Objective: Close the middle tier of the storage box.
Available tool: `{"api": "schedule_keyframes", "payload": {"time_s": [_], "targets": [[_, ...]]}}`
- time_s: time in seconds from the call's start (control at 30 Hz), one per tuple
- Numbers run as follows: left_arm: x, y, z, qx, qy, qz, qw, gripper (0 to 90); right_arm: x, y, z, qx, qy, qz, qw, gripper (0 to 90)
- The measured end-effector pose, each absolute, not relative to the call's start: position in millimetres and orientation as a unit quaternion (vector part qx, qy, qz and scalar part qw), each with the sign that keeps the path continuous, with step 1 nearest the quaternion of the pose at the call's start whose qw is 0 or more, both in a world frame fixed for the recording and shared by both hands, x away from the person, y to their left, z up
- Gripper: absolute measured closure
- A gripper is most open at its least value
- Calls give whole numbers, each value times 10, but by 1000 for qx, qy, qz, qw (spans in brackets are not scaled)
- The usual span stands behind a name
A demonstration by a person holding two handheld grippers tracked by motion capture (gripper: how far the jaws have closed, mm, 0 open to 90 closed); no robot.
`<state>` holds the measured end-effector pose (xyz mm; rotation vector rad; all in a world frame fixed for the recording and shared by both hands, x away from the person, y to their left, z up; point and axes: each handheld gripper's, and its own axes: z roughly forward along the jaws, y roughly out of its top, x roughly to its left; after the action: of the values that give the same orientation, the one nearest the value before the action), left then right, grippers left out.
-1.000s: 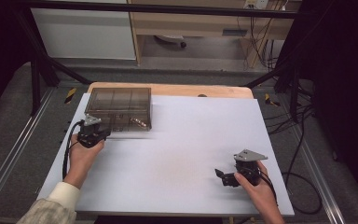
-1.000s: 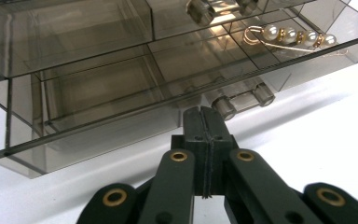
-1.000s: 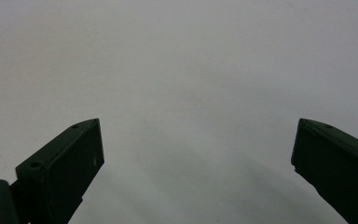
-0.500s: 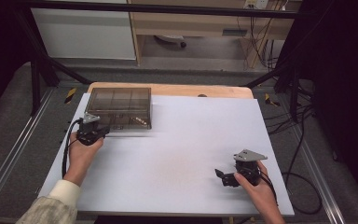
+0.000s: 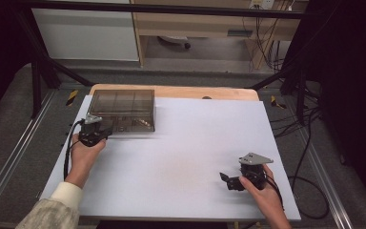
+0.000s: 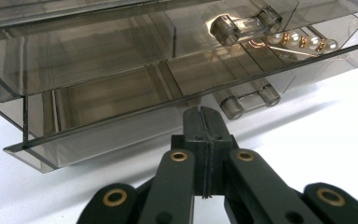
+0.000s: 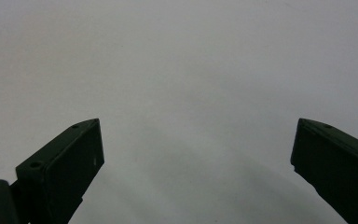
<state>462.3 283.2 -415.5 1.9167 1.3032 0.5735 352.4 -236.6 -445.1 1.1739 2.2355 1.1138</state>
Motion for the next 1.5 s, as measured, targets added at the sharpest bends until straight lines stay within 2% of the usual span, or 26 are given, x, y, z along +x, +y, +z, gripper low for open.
{"api": "schedule_keyframes", "payload": {"time_s": [1.5], "targets": [[4744, 2778, -4171, 750, 504, 226, 363, 900, 3532, -2330, -4415, 409, 791, 412, 193, 38]]}}
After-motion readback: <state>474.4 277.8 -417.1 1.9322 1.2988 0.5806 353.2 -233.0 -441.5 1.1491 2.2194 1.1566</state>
